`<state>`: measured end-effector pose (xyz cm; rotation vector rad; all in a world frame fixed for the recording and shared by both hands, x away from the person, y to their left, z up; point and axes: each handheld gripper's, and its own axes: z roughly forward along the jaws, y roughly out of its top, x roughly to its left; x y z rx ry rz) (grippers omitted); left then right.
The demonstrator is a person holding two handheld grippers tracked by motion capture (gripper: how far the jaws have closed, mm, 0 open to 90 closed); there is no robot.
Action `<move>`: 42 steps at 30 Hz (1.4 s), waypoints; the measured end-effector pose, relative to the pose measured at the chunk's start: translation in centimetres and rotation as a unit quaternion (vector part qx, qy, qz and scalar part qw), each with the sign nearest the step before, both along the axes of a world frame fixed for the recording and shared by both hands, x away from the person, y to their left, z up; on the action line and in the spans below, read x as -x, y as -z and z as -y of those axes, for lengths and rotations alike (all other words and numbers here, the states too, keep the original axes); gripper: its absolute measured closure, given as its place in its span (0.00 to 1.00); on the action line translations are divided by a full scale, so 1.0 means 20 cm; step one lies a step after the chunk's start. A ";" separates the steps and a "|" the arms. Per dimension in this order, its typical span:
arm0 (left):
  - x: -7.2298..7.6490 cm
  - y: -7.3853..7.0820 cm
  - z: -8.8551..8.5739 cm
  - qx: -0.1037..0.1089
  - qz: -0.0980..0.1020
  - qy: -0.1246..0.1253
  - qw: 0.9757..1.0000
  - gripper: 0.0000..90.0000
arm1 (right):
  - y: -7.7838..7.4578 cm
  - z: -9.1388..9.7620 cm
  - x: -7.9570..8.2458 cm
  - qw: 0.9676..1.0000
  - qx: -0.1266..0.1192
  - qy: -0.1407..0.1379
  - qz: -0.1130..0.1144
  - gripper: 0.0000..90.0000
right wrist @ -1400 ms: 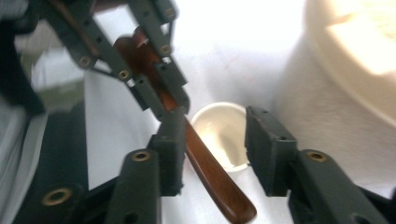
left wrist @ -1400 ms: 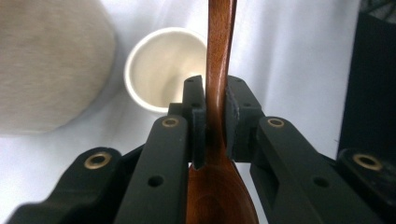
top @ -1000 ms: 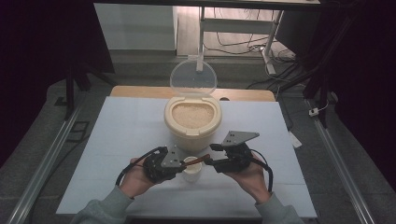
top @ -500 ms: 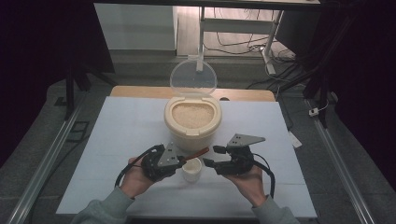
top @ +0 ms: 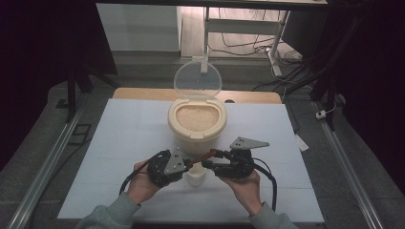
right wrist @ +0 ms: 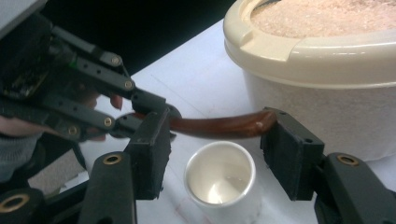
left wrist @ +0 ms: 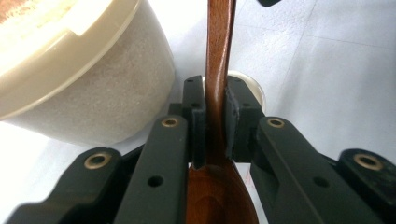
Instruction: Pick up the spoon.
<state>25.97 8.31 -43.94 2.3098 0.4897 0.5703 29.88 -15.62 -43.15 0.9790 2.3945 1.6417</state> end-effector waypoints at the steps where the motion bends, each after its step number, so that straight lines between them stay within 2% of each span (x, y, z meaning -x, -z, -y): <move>1: 0.00 0.00 0.00 -0.001 0.003 -0.001 1.000 0.88 | 0.00 0.00 0.00 1.000 -0.005 0.005 0.000 0.50; 5: 0.01 0.01 0.01 -0.003 0.010 -0.002 1.000 0.88 | 0.01 -0.01 0.01 1.000 -0.007 0.012 -0.001 0.56; 8: 0.02 0.01 0.02 -0.007 0.016 -0.001 1.000 0.88 | 0.02 -0.01 0.00 1.000 -0.023 0.013 -0.014 0.56; 12: 0.02 0.01 0.03 -0.014 0.024 -0.001 1.000 0.88 | 0.03 -0.02 0.00 0.999 -0.032 0.014 -0.016 0.60; 17: 0.02 0.01 0.03 -0.013 0.025 -0.002 1.000 0.88 | 0.02 -0.01 0.00 0.998 -0.061 0.005 -0.021 0.72; 21: 0.02 0.02 0.03 -0.013 0.027 -0.003 1.000 0.88 | 0.01 -0.01 0.01 0.997 -0.074 -0.006 -0.017 0.79; 23: 0.02 0.02 0.03 -0.013 0.027 -0.004 1.000 0.87 | 0.01 -0.01 0.01 0.996 -0.085 -0.018 -0.021 0.86; 24: 0.02 0.02 0.03 -0.013 0.027 -0.004 1.000 0.87 | 0.01 -0.01 0.01 0.996 -0.085 -0.018 -0.021 0.86; 25: 0.02 0.02 0.03 -0.010 0.025 -0.003 1.000 0.87 | 0.01 -0.01 0.01 0.995 -0.095 -0.031 -0.025 0.90; 27: 0.02 0.02 0.02 -0.007 0.025 -0.001 1.000 0.87 | 0.01 -0.01 0.01 0.995 -0.095 -0.032 -0.016 0.91; 31: 0.02 0.01 0.02 0.003 0.022 -0.001 1.000 0.86 | 0.01 0.00 0.01 0.994 -0.103 -0.035 -0.014 0.91; 33: 0.02 0.01 0.01 0.005 0.021 -0.003 1.000 0.82 | 0.00 0.00 0.01 0.994 -0.106 -0.036 -0.005 0.91; 35: 0.01 0.02 0.00 0.021 0.013 -0.004 1.000 0.74 | -0.01 0.01 0.02 0.994 -0.109 -0.031 0.002 0.91; 36: 0.01 0.02 0.00 0.021 0.013 -0.004 1.000 0.70 | -0.02 0.02 0.01 0.993 -0.111 -0.030 0.006 0.91; 37: 0.01 0.02 -0.02 0.036 0.008 -0.008 0.999 0.65 | -0.02 0.03 0.01 0.993 -0.113 -0.029 0.008 0.91; 40: 0.00 0.02 -0.05 0.055 -0.003 -0.015 0.998 0.54 | -0.03 0.06 0.00 0.992 -0.120 -0.023 0.011 0.91; 41: 0.00 0.02 -0.05 0.055 -0.003 -0.015 0.998 0.52 | -0.03 0.07 0.00 0.992 -0.121 -0.022 0.014 0.91; 42: 0.00 0.02 -0.09 0.071 -0.011 -0.022 0.997 0.49 | -0.04 0.08 0.00 0.992 -0.122 -0.020 0.016 0.91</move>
